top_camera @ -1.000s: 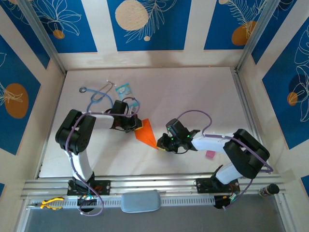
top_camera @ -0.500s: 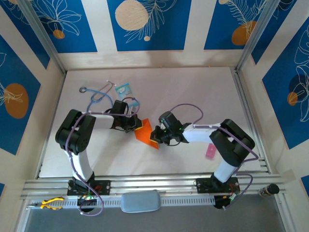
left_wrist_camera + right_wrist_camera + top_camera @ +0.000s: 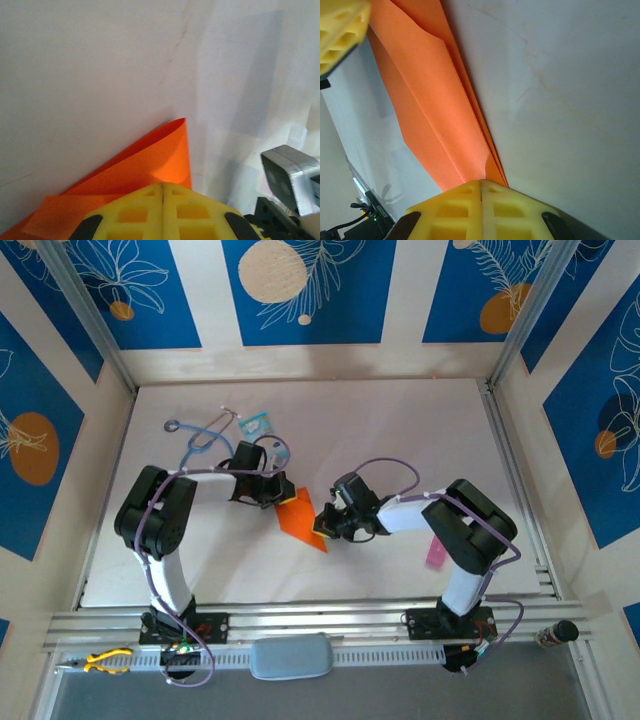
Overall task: Fold a paper plane with a square sheet of paper (pick it up from the middle)
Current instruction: Fourth fold the wing at the center of the table.
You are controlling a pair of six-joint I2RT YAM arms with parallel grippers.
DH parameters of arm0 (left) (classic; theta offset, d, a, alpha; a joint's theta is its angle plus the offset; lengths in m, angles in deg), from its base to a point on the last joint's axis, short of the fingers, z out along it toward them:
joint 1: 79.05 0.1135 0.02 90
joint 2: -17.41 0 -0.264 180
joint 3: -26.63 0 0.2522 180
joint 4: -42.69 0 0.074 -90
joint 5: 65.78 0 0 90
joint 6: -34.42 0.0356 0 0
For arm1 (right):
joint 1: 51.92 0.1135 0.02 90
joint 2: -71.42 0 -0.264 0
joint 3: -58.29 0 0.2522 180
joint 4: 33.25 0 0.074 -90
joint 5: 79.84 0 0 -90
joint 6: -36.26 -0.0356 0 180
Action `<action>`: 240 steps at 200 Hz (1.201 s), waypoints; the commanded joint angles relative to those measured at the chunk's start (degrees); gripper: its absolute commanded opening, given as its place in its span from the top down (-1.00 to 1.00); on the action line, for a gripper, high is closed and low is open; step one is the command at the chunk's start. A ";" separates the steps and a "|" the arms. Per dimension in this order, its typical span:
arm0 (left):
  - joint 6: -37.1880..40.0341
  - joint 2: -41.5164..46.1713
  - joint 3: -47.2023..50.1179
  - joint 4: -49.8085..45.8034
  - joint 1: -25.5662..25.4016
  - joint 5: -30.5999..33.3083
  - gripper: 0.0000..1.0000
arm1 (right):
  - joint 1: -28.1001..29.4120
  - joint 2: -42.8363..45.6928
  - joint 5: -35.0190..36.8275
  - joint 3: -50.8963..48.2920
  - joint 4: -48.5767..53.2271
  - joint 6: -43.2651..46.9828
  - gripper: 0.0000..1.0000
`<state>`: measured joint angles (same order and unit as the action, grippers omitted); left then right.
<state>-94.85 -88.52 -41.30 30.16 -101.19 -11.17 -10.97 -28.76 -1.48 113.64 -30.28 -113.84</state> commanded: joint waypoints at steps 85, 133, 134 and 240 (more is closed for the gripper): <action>-4.50 3.23 6.13 4.39 -6.29 -2.57 0.97 | 0.88 -1.51 3.07 -0.62 9.29 -0.95 0.97; -3.29 0.95 7.95 4.76 -3.96 0.09 1.00 | 1.24 -1.64 4.20 -0.54 10.76 -0.91 0.97; -3.24 0.93 7.95 4.75 -3.83 0.12 1.00 | 1.24 -1.62 4.23 -0.54 10.77 -0.91 0.97; 4.26 -2.86 3.12 1.89 8.68 -1.54 1.00 | 1.41 -1.58 5.03 -0.43 12.32 -0.82 0.98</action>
<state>-93.82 -89.72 -37.02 33.99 -95.48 -14.98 -10.25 -28.76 0.16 114.80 -27.85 -114.29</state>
